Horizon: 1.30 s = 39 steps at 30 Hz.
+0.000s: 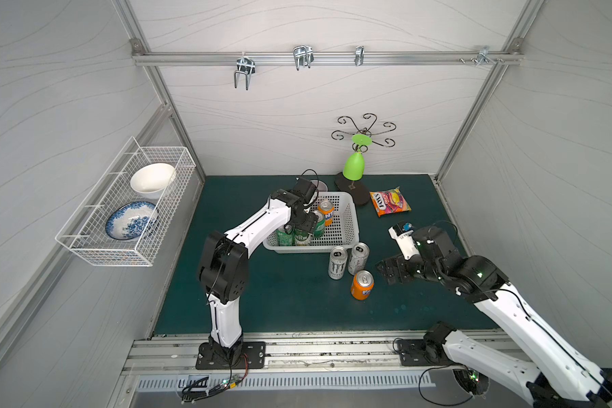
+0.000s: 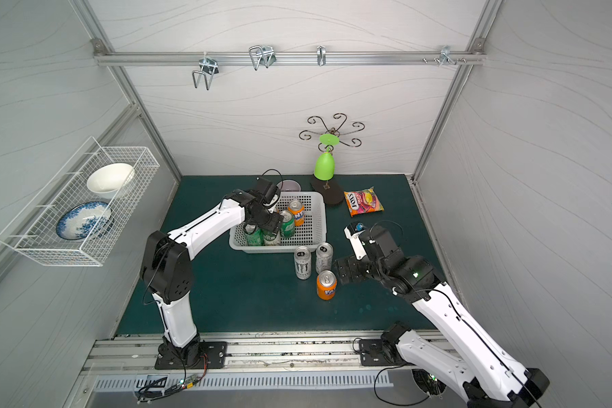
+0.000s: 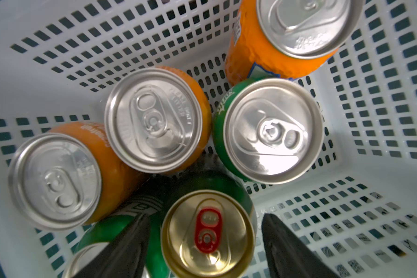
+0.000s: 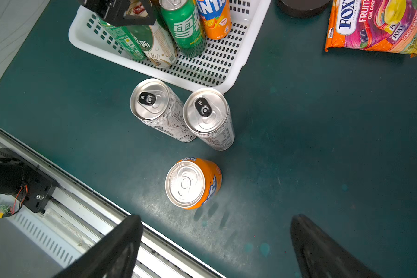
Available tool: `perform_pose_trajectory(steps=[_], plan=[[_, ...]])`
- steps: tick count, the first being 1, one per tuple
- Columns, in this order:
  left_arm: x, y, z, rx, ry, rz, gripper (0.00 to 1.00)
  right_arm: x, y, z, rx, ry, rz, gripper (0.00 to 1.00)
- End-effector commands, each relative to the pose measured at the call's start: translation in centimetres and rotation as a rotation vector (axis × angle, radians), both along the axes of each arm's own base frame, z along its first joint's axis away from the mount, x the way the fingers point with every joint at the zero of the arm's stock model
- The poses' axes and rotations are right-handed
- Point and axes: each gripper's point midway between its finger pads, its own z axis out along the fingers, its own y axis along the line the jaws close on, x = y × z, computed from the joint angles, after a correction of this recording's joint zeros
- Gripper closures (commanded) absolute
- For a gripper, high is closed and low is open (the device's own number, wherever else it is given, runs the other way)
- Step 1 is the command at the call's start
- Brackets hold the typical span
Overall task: Take out the drinks from the basket
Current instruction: Pick up the drink from the basket.
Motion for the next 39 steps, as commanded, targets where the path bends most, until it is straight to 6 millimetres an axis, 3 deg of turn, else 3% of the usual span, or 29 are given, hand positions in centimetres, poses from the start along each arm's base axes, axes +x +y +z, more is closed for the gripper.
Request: perform_pose_trajectory(steps=[1, 9, 23, 30, 39], plan=[[0.8, -0.4, 0.4, -0.010, -0.009, -0.012, 0.24, -0.2, -0.4, 0.0, -0.014, 0.007, -0.006, 0.01], [0.3, 0.1, -1.8, 0.025, 0.038, -0.008, 0.27, -0.2, -0.4, 0.0, -0.012, 0.005, -0.007, 0.01], [-0.4, 0.4, -5.0, 0.057, 0.113, -0.007, 0.21, -0.2, -0.3, -0.3, -0.008, 0.011, -0.005, 0.01], [-0.3, 0.3, -4.9, 0.051, 0.109, -0.003, 0.26, -0.2, -0.3, -0.4, -0.008, 0.012, -0.004, 0.01], [-0.4, 0.0, -2.4, 0.011, 0.069, -0.007, 0.37, -0.2, -0.3, -0.4, -0.006, 0.010, -0.006, 0.01]])
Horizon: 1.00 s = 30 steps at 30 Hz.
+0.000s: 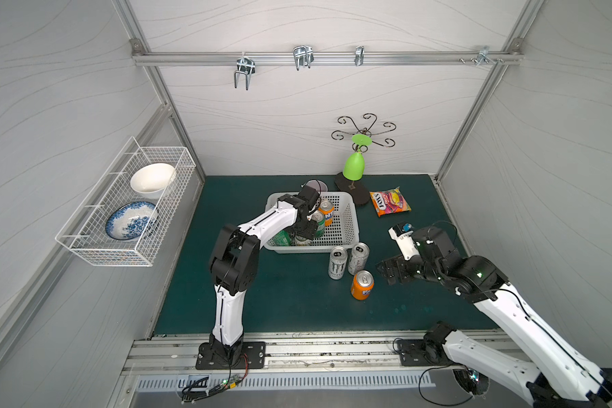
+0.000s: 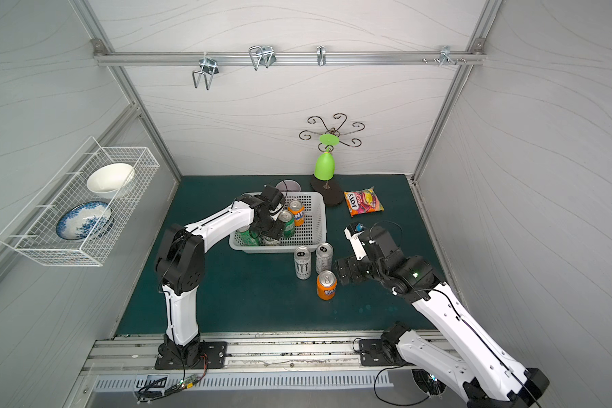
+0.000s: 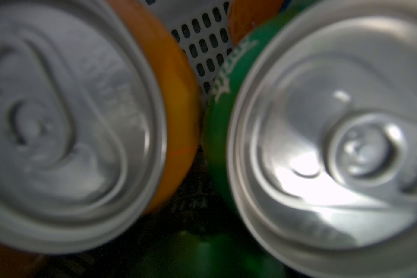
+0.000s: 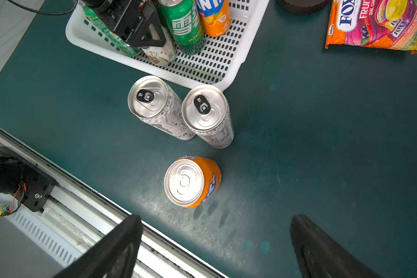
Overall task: Take out the drinks from the basket
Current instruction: Pick up the drink from the basket.
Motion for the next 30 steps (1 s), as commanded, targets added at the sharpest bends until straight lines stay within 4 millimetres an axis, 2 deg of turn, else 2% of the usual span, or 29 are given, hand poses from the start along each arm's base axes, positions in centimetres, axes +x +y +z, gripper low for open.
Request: perform_pose_trajectory(steps=[1, 11, 20, 25, 30], plan=[[0.1, -0.3, 2.7, -0.050, -0.040, 0.003, 0.37, 0.0, -0.2, -0.2, -0.001, 0.004, -0.007, 0.01], [-0.3, -0.2, 7.3, -0.088, -0.100, -0.005, 0.41, 0.2, 0.0, -0.2, 0.000, 0.003, -0.007, 0.01], [-1.3, 0.1, 12.8, -0.153, -0.195, -0.005, 0.41, 0.3, -0.1, 0.0, -0.008, -0.006, -0.006, 0.01], [-2.6, 0.3, 16.5, -0.199, -0.256, -0.007, 0.42, 0.4, -0.2, 0.2, -0.009, -0.018, -0.007, 0.01], [-4.6, 0.3, 18.9, -0.218, -0.288, -0.029, 0.42, 0.4, -0.4, 0.6, -0.011, -0.031, -0.008, 0.01]])
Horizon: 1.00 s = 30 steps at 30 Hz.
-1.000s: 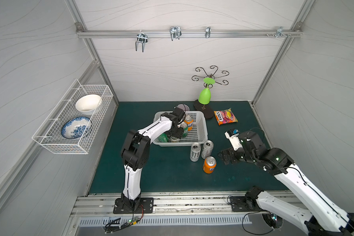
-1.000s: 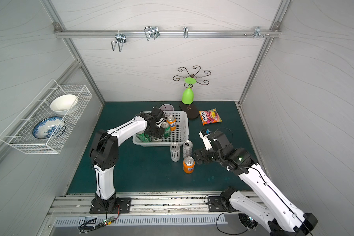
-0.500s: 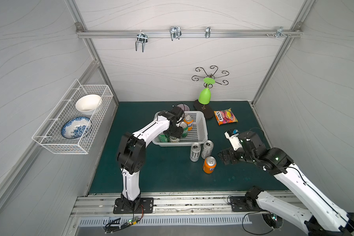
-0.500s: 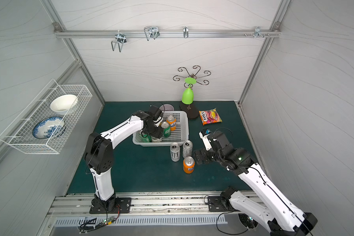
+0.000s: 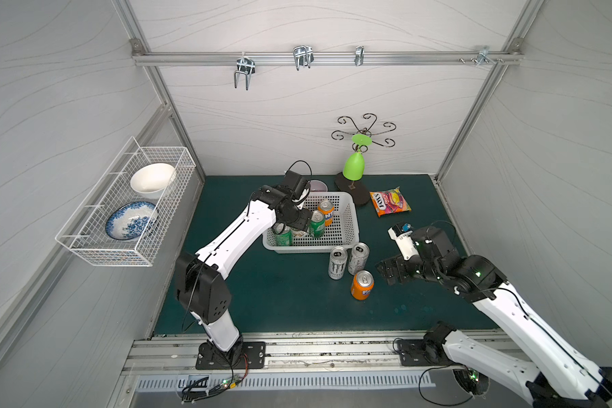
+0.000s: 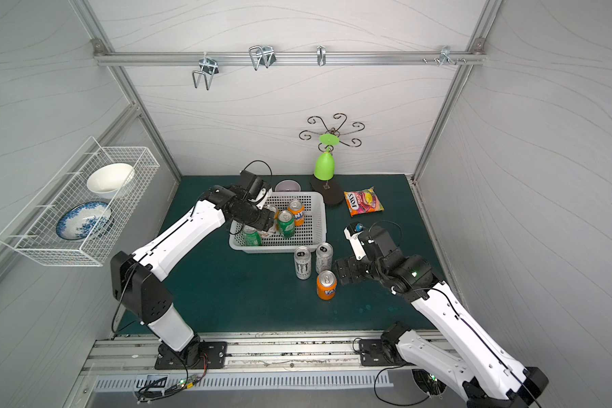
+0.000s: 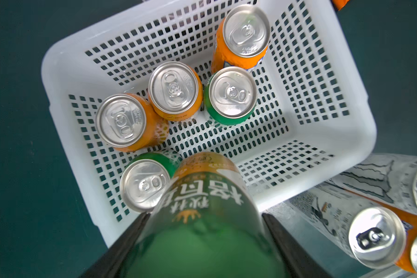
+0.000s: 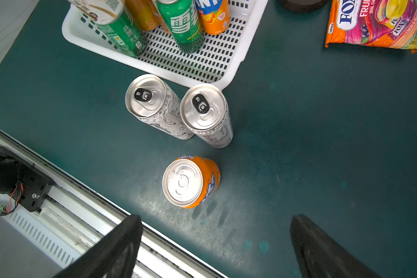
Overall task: Take out the drinks from the basket
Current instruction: Pick up the drink from the basket, then place the drink at the center of the board.
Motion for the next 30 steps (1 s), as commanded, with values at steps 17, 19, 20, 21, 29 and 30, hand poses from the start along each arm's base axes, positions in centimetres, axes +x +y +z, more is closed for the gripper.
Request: perform_pose_trajectory(steps=[17, 19, 20, 21, 29, 30], plan=[[-8.5, -0.7, 5.5, -0.098, -0.112, -0.077, 0.44, 0.3, -1.1, 1.0, -0.016, -0.060, -0.010, 0.01], [-9.1, -0.6, 5.0, -0.105, -0.107, -0.072, 0.44, 0.3, -1.2, 1.1, -0.016, -0.061, -0.011, 0.01], [-9.4, -0.4, 4.7, -0.109, -0.104, -0.064, 0.45, 0.2, -1.2, 1.1, -0.016, -0.062, -0.010, 0.01], [-9.6, -0.3, 4.3, -0.111, -0.100, -0.056, 0.45, 0.2, -1.2, 1.1, -0.016, -0.062, -0.011, 0.01], [-10.6, 0.2, 1.7, -0.097, -0.078, -0.030, 0.47, 0.2, -1.4, 1.0, -0.023, -0.058, -0.015, 0.01], [-10.6, 0.1, 1.3, -0.098, -0.075, -0.029, 0.47, 0.2, -1.4, 1.1, -0.021, -0.059, -0.016, 0.01]])
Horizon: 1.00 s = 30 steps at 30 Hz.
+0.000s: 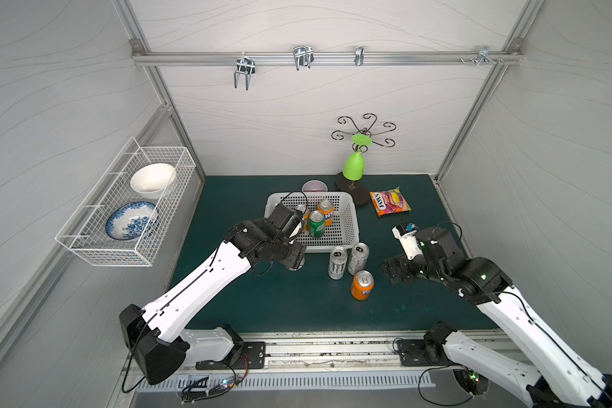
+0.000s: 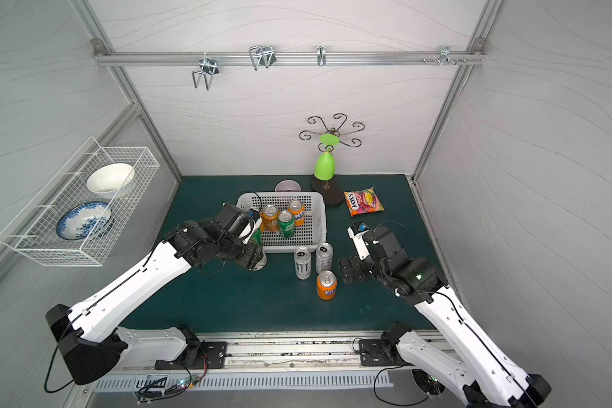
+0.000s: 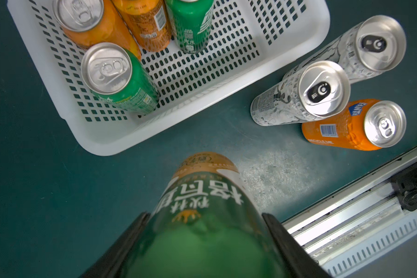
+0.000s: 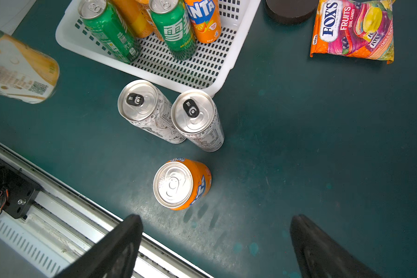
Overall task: Take out the drinks from the basket
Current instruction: Place the drink at the center of the board.
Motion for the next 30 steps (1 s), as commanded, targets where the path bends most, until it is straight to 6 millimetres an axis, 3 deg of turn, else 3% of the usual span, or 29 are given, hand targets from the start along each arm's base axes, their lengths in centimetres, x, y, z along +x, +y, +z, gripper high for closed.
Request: perform_pose_trajectory(steps=[1, 15, 30], plan=[[1.6, -1.4, 2.1, -0.096, -0.117, 0.022, 0.47, -0.2, -0.5, 0.6, -0.004, -0.015, -0.005, 0.01], [2.6, -3.0, -3.9, -0.023, -0.087, 0.013, 0.48, -0.5, -0.5, 1.2, 0.017, -0.016, -0.006, 0.01], [3.7, -6.9, -8.5, 0.042, -0.011, -0.048, 0.48, -0.3, -0.5, 1.0, 0.013, -0.010, -0.016, 0.01]])
